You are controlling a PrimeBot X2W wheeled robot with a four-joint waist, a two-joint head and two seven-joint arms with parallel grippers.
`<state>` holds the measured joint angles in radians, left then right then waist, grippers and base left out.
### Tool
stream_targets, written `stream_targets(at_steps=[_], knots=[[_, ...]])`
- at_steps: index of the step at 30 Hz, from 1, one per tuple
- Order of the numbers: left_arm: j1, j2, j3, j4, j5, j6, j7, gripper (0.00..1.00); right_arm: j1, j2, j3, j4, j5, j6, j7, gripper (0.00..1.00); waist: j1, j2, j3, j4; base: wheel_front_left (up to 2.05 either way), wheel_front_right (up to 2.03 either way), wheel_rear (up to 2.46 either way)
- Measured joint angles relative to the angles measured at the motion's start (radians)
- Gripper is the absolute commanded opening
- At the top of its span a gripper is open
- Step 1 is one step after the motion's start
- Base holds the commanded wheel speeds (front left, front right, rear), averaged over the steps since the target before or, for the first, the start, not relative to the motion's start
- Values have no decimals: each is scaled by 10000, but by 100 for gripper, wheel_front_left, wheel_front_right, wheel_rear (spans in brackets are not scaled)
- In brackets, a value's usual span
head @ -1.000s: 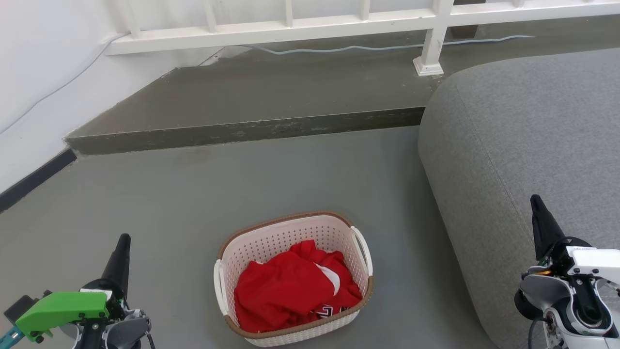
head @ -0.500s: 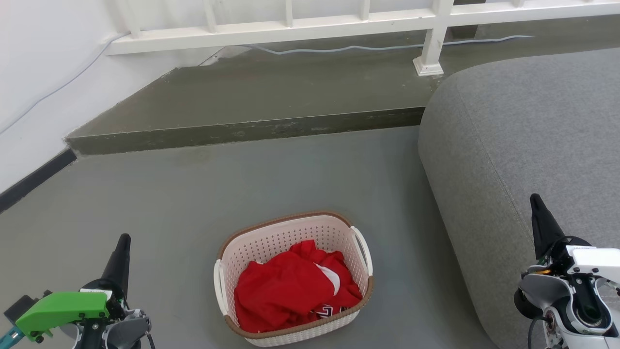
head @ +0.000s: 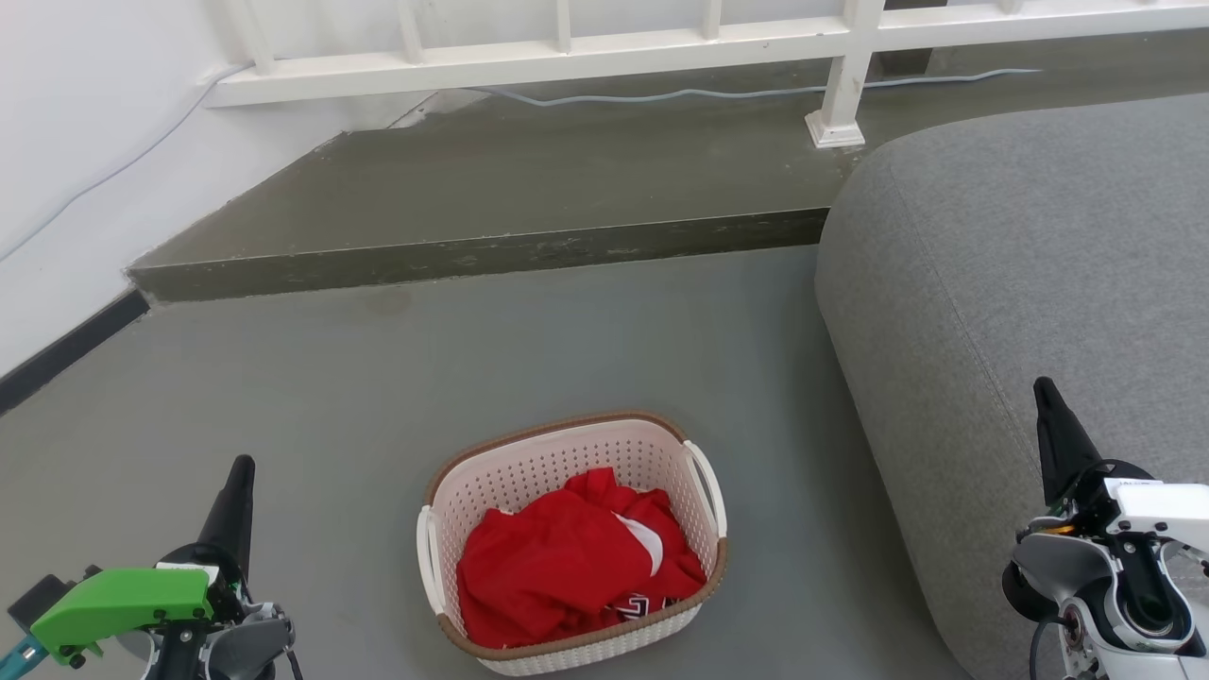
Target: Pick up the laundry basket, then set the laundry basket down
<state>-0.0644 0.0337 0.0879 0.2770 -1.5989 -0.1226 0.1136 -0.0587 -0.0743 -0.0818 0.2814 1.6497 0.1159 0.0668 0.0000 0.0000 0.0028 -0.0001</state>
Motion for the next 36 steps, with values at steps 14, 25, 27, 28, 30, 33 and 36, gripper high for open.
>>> stream_targets(at_steps=[14,25,27,28,30,33,36], knots=[[0,0,-2,-2,0,0,0,0,0,13,-12,-4,0,0,0,0,0,0,1,0,0,0,0],[0,0,-2,-4,0,0,0,0,0,27,-21,-6,0,0,0,0,0,0,1,1,0,0,0],[0,0,-2,-4,0,0,0,0,0,27,-23,-8,0,0,0,0,0,0,2,1,0,0,0],[0,0,-2,-4,0,0,0,0,0,29,-23,-8,0,0,0,0,0,0,1,1,0,0,0],[0,0,-2,-4,0,0,0,0,0,29,-25,-8,-2,0,0,0,0,0,2,1,0,0,0],[0,0,-2,-4,0,0,0,0,0,31,-27,-8,-2,0,0,0,0,0,1,1,0,0,0],[0,0,-2,-6,0,0,0,0,0,33,-33,-10,-2,0,0,0,0,0,2,1,0,0,0]])
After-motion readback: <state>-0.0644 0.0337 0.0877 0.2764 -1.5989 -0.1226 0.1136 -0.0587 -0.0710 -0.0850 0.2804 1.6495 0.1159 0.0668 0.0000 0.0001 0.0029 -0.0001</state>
